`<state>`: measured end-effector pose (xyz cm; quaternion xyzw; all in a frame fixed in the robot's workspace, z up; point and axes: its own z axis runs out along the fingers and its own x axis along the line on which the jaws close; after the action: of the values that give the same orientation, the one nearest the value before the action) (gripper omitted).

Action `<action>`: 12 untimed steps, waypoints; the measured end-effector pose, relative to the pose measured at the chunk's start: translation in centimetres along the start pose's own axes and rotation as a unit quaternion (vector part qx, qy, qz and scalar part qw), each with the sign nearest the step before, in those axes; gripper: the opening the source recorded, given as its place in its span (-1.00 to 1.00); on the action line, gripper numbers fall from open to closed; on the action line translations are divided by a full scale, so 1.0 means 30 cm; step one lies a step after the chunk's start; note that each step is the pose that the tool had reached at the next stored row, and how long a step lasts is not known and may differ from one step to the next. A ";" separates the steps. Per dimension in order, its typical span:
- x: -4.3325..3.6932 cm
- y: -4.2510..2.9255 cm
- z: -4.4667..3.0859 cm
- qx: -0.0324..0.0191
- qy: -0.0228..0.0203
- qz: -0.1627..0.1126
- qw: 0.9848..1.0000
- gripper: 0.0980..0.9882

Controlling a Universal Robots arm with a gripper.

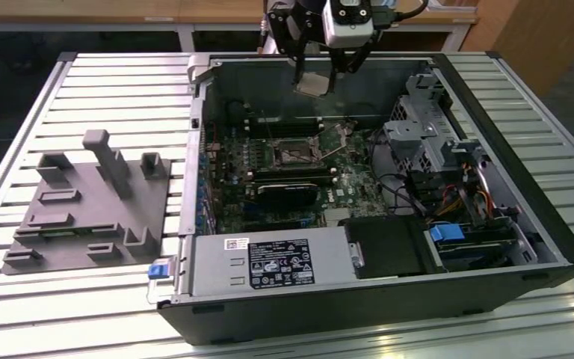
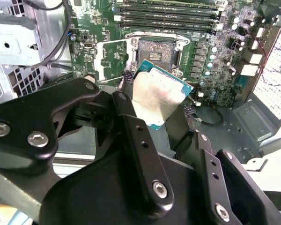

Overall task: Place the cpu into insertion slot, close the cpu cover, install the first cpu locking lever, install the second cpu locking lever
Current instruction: 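Place the cpu into insertion slot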

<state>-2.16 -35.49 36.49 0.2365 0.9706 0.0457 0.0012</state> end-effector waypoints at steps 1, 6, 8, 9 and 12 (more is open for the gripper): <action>0.000 0.000 0.000 0.000 0.000 0.003 1.000 -0.04; 0.000 0.000 0.001 0.000 -0.001 0.015 1.000 -0.04; 0.000 0.000 0.001 0.000 -0.002 0.020 1.000 -0.04; 0.000 0.000 0.001 0.000 -0.002 0.022 1.000 -0.04; 0.000 0.000 0.002 -0.001 -0.003 0.029 1.000 -0.04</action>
<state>-2.16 -35.49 36.43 0.2645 0.9633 0.0456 0.0025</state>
